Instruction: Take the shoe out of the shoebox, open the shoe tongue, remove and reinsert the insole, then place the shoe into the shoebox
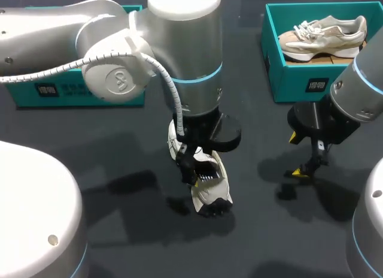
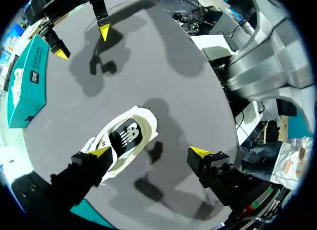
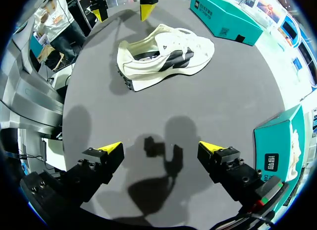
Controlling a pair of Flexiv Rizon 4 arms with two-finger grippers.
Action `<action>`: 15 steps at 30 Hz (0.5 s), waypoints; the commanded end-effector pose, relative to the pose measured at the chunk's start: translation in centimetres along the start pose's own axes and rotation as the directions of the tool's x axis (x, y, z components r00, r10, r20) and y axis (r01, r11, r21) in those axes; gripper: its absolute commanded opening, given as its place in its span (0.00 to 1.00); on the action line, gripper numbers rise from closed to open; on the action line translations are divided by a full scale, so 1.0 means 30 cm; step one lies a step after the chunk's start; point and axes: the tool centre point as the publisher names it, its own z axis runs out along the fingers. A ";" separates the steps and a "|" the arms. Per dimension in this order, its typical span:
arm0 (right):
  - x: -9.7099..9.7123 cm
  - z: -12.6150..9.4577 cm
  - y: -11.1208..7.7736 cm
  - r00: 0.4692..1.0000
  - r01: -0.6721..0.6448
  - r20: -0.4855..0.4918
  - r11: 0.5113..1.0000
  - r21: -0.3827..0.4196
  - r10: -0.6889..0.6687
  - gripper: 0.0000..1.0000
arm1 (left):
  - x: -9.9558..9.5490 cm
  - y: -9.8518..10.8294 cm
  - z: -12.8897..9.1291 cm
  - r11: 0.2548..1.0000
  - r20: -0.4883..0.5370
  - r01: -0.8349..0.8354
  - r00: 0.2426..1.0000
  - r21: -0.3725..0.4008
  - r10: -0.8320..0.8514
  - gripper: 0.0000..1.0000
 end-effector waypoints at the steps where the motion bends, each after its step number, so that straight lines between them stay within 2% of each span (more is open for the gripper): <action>1: 0.004 0.002 0.001 1.000 -0.001 0.003 1.000 0.002 0.001 1.00 | 0.042 -0.021 0.009 0.790 0.135 0.605 0.779 0.093 -0.612 1.00; 9: 0.004 0.002 0.001 1.000 -0.001 0.003 1.000 0.002 0.001 1.00 | 0.042 -0.021 0.009 0.790 0.135 0.605 0.779 0.093 -0.612 1.00; 11: 0.004 0.002 0.001 1.000 -0.001 0.003 1.000 0.002 0.001 1.00 | 0.044 -0.025 0.032 0.789 0.112 0.606 0.781 0.103 -0.615 1.00; 13: 0.004 0.002 0.001 1.000 -0.001 0.003 1.000 0.002 0.001 1.00 | 0.050 -0.044 0.063 0.756 0.146 0.645 0.742 0.108 -0.654 1.00; 15: 0.004 0.002 0.001 1.000 -0.001 0.003 1.000 0.002 0.001 1.00 | 0.051 -0.058 0.087 0.749 0.147 0.655 0.734 0.104 -0.663 1.00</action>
